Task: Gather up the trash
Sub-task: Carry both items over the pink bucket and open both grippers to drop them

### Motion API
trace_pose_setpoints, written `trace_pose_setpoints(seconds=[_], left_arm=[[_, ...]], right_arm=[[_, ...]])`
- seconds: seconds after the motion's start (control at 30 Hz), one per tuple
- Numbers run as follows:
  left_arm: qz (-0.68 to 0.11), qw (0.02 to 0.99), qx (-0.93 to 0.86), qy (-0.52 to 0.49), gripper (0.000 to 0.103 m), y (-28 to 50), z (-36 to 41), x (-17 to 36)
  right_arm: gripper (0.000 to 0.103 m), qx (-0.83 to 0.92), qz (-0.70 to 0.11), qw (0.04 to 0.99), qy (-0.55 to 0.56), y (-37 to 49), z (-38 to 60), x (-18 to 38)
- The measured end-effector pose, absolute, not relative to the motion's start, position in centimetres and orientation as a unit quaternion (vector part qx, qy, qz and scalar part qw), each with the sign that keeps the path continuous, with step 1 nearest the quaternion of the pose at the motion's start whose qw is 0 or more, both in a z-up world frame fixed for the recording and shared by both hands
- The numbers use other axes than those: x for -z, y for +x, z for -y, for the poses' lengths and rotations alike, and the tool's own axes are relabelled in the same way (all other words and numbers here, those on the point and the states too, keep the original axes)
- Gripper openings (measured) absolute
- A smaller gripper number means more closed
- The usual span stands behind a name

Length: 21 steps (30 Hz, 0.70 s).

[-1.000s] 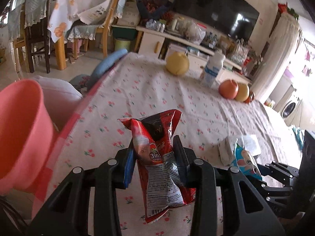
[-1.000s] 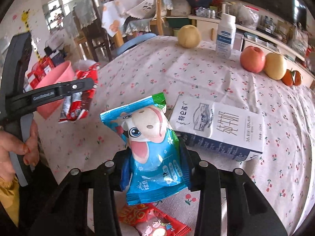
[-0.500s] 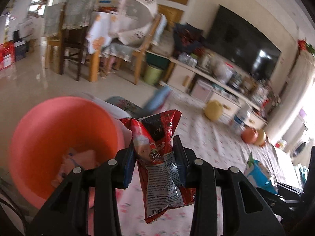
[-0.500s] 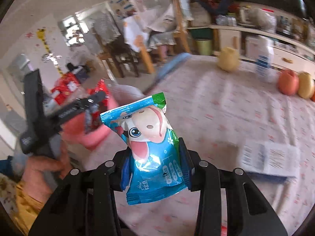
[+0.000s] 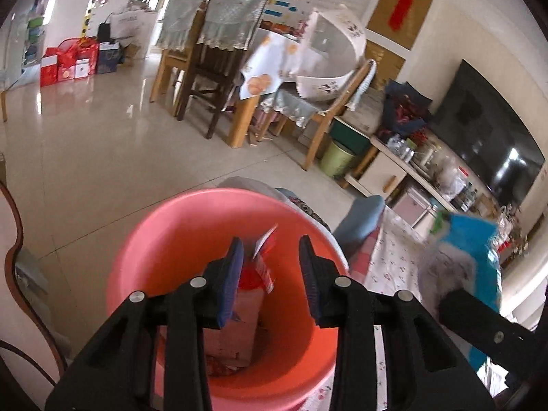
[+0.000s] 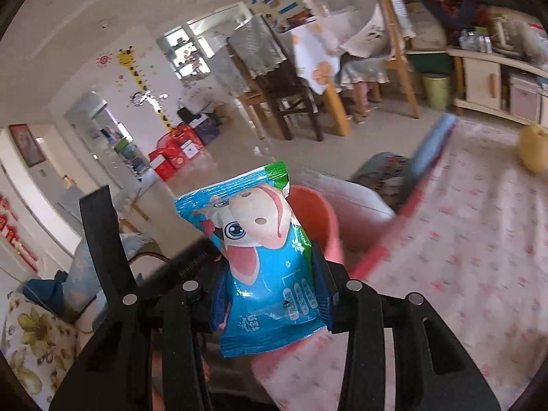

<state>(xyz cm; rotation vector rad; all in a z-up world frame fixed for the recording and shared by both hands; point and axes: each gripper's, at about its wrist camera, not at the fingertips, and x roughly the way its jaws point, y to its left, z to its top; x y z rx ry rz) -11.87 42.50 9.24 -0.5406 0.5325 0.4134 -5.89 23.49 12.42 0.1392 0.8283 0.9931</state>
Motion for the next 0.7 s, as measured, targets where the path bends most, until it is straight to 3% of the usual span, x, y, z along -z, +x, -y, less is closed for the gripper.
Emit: trace_pose_setpoints(seconds=[0.17, 0.23, 0.3, 0.5, 0.7], left_arm=[[-0.269, 0.890, -0.220, -0.296, 0.036, -12.1, -44.7, -8.1], [-0.266, 0.887, -0.234, -0.296, 0.036, -12.3, -45.1, -8.1], [-0.267, 0.885, -0.241, -0.295, 0.048, -12.4, -45.2, -8.0], [-0.263, 0.894, -0.253, -0.259, 0.074, -12.0, -43.8, -8.4], [-0.249, 0.916, -0.215, -0.230, 0.083, -11.2, -41.6, -8.8]], right_arm=[[0.051, -0.450, -0.406, 0.794, 0.051, -4.7, -27.1, -10.6], [0.066, -0.446, -0.416, 0.790, 0.066, -4.0, -27.6, -9.6], [0.075, -0.431, -0.417, 0.796, 0.078, -3.8, -26.9, -9.2], [0.081, -0.397, -0.408, 0.817, 0.094, -4.7, -23.8, -8.9], [0.086, -0.366, -0.393, 0.840, 0.078, -6.4, -20.6, -9.1]])
